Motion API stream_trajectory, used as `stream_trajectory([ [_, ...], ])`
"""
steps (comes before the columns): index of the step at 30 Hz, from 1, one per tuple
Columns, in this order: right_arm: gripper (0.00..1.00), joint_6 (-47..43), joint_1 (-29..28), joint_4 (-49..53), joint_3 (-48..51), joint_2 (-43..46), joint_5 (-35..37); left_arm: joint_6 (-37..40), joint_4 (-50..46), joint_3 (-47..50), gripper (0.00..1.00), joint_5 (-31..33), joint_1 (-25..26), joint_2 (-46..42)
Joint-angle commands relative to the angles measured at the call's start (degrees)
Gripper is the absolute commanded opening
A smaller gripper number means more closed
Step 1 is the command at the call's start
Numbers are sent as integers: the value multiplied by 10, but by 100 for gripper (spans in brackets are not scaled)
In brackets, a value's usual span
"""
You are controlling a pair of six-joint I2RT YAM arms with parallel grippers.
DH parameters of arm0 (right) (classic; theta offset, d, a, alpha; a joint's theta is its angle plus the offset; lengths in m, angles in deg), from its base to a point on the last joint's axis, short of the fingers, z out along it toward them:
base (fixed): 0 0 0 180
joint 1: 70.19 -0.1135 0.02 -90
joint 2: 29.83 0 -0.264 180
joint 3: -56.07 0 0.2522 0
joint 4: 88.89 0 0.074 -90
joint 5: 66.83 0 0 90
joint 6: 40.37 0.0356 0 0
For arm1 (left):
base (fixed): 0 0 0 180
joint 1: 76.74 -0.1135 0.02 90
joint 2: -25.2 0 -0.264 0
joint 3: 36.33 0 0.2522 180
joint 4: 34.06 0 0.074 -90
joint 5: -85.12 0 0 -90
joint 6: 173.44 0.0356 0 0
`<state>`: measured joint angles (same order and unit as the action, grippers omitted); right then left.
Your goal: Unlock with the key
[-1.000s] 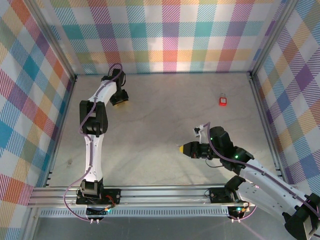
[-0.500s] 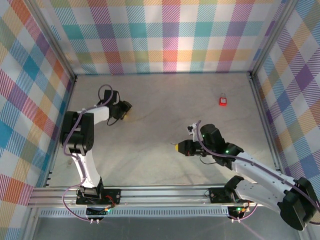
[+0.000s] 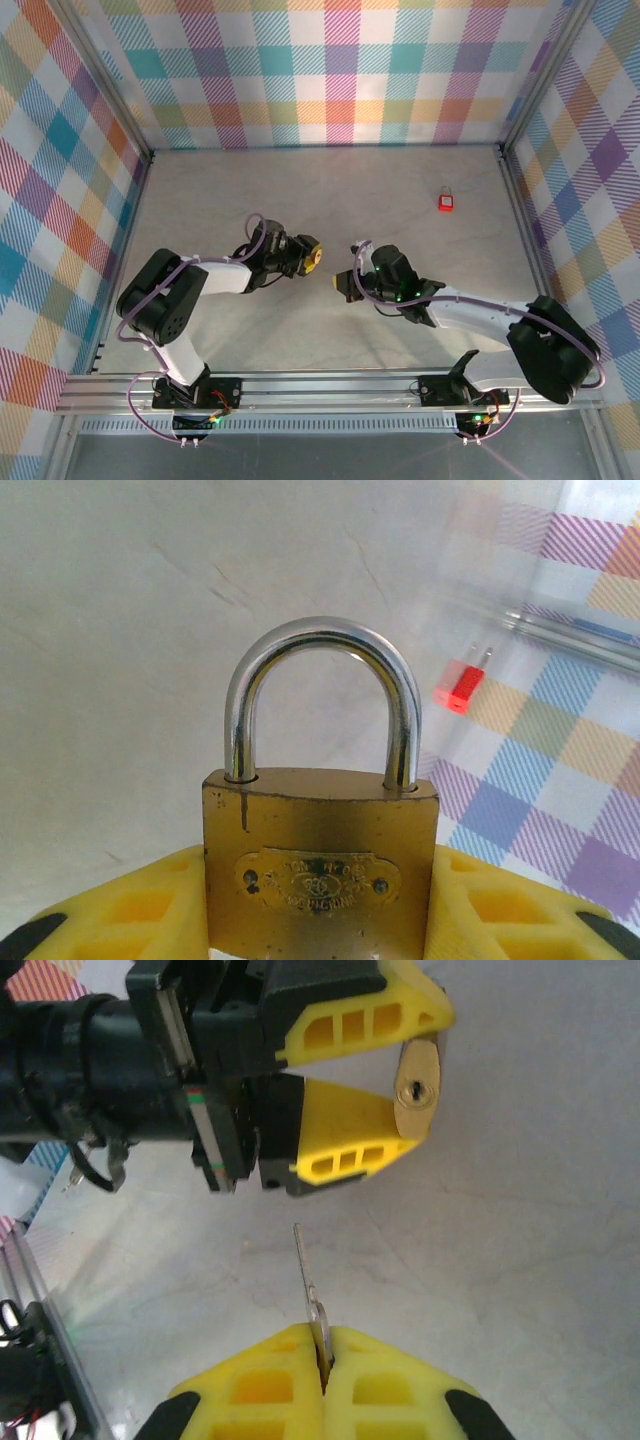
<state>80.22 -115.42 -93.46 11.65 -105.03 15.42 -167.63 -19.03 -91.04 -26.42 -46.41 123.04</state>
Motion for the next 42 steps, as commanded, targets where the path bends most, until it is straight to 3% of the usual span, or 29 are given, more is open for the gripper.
stream_trajectory([
  [1,0,-19,-8,-70,-9,-25,44,-65,89,13,30,28,22,-16],
  [12,0,-12,-9,-76,-9,-66,99,-82,124,42,28,47,52,-18],
  [25,0,3,-8,-93,-27,-135,90,-81,114,56,26,56,61,-27],
  [42,0,9,-8,-103,-31,-140,92,-78,117,56,24,64,74,-15],
])
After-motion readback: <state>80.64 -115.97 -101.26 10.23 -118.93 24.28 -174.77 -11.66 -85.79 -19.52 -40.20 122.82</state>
